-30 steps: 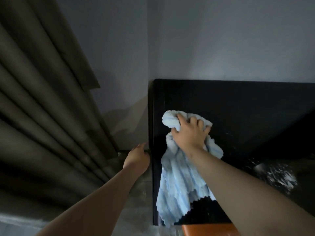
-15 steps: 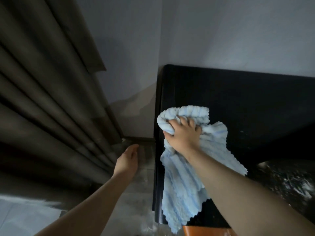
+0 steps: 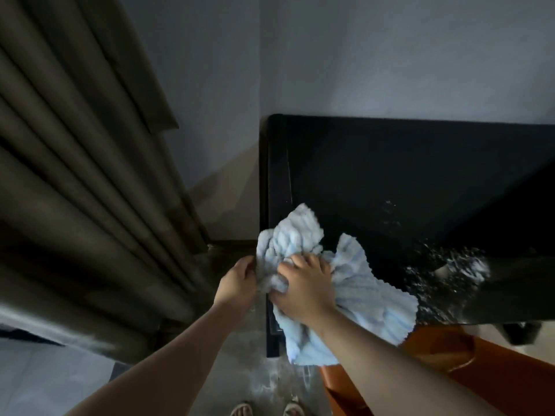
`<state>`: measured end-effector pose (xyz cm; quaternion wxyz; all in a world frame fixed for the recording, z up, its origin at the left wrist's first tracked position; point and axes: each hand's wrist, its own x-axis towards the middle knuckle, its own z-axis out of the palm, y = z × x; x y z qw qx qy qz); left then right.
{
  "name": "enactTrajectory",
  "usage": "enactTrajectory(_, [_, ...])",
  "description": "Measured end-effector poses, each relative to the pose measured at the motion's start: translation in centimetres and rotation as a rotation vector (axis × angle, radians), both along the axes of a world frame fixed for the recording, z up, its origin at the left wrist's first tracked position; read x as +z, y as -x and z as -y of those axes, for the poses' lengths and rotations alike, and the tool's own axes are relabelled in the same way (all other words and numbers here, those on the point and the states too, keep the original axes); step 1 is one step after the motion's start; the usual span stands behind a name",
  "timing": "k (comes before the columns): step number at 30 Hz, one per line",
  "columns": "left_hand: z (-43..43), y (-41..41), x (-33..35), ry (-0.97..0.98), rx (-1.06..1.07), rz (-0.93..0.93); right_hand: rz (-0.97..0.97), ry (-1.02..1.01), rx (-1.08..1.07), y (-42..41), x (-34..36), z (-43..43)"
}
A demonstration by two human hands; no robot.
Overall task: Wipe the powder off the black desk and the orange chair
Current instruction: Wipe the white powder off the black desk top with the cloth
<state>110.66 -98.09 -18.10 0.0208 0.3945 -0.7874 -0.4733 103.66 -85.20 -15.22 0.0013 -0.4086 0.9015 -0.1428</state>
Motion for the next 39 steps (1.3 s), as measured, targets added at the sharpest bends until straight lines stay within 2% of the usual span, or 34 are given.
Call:
enactTrajectory(12, [-1.3,-1.2,3.1,-0.007,-0.127,0.018,0.292,-0.264,0.013,-3.5,2.4,-4.7])
enactTrajectory(15, [-1.0,-1.1,3.7,-0.016,-0.142,0.012,0.408,-0.42,0.012,-2.7,4.0,-5.2])
enactTrajectory(18, [-0.6,-0.9,4.5,-0.008,-0.172,0.013,0.664,-0.636,-0.125,-0.8,6.4,-5.4])
enactTrajectory(20, [-0.4,-1.0,5.0,-0.002,-0.193,0.017,0.697,-0.861,-0.147,0.4,8.0,-5.2])
enactTrajectory(22, [-0.2,-1.1,5.7,0.007,-0.215,0.013,0.651,-0.948,-0.147,1.0,9.2,-4.9])
enactTrajectory(25, [-0.3,-1.0,7.3,0.034,-0.253,-0.044,0.654,-0.772,-0.14,1.5,11.5,-4.3])
enactTrajectory(28, [-1.3,-0.4,9.7,-0.016,-0.306,-0.185,0.728,-0.43,-0.143,2.3,13.6,-3.9])
enactTrajectory(29, [-1.7,-0.1,10.4,-0.091,-0.305,-0.251,0.743,-0.296,-0.158,2.5,14.1,-3.6])
enactTrajectory(31, [-2.6,0.1,11.9,-0.373,-0.299,-0.359,0.782,-0.016,-0.29,2.9,14.8,-3.3])
enactTrajectory(33, [-3.0,0.3,12.8,-0.628,-0.312,-0.372,0.882,0.216,-0.459,3.0,15.2,-3.0])
enactTrajectory(35, [-3.2,0.1,13.1,-0.757,-0.301,-0.336,0.915,0.343,-0.565,2.9,14.9,-2.7])
enactTrajectory(39, [-3.1,0.4,12.5,-0.641,-0.394,-0.327,0.868,0.675,-0.808,2.7,13.0,-1.8])
